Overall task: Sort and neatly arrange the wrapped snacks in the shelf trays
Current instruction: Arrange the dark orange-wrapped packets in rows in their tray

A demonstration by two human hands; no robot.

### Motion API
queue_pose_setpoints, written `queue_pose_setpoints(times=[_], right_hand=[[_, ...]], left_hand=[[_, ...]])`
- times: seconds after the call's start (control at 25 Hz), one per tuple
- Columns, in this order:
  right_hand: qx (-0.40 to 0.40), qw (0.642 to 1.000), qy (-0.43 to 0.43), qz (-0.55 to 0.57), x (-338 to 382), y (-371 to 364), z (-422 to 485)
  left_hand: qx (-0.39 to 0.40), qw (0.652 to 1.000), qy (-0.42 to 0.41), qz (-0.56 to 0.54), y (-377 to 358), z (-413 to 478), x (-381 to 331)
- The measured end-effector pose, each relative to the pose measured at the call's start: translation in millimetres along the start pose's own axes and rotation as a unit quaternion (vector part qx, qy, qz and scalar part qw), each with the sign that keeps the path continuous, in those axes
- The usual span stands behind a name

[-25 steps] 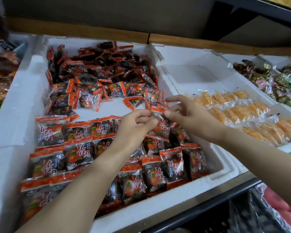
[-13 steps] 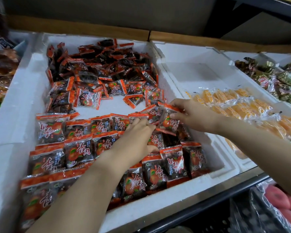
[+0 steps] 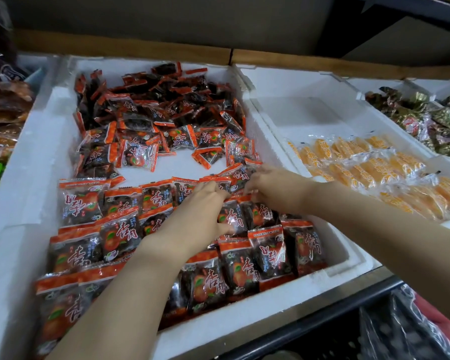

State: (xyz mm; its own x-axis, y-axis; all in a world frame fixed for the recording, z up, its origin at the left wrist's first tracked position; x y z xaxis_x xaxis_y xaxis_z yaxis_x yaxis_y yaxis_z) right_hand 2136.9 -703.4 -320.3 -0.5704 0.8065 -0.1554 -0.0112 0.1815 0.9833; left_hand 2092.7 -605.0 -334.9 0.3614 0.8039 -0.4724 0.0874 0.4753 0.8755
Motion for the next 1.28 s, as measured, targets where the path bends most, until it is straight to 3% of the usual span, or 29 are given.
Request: queue_pose_setpoints(times=[0.12, 0.2, 0.44, 0.52, 0.64, 0.76, 0.96, 1.16, 1.28], right_hand=[[-0.100, 0.992, 0.007, 0.071, -0.1, 17.0, -9.2], [-0.087, 0.985, 0.011, 0.149, -0.6, 19.4, -20.2], [-0.059, 0.997, 0.027, 0.052, 4.5, 3.3, -28.6], [-0.051, 0.993, 0.023, 0.100, 2.1, 9.6, -24.2], [-0.096, 0.975, -0.055, 0.190, -24.2, 30.1, -4.2], [-0.117, 0.975, -0.091, 0.165, -48.7, 32.7, 37.0], [-0.074, 0.983, -0.098, 0.136, -59.6, 13.4, 95.3], [-0.101, 0.987, -0.110, 0.058, -61.0, 18.3, 111.1], [-0.159, 0.979, -0.120, 0.031, -62.7, 36.5, 102.4]], left_hand=[[-0.001, 1.000, 0.002, -0.003, -1.3, -1.2, 0.7], [-0.004, 1.000, 0.001, -0.003, -1.8, -1.0, 0.6], [-0.005, 1.000, 0.003, -0.017, -5.0, -3.0, 1.4], [-0.010, 1.000, -0.008, -0.016, 2.6, -1.8, 0.5], [-0.058, 0.998, -0.005, -0.022, 30.6, 19.2, 11.8], [-0.100, 0.994, 0.032, -0.041, 48.5, 59.0, 36.8], [-0.135, 0.976, 0.131, -0.112, 39.2, 121.8, 78.9], [-0.158, 0.958, 0.213, -0.111, 32.6, 151.4, 97.2], [-0.189, 0.949, 0.195, -0.161, 37.9, 151.3, 92.8]])
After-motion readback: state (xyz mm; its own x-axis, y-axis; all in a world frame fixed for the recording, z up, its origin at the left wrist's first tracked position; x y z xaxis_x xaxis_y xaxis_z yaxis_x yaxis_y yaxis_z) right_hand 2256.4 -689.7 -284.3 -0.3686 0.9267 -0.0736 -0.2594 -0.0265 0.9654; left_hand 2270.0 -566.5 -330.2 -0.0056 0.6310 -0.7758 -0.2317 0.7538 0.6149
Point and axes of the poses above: each hand's wrist, its own z-axis towards the middle knuckle, its own y-axis out of the back of the hand, x = y × z, the point moved 8 cm from there along z, towards the middle knuckle, and after that the axes turned 5 degrees about -z, right-handed, at the moved point
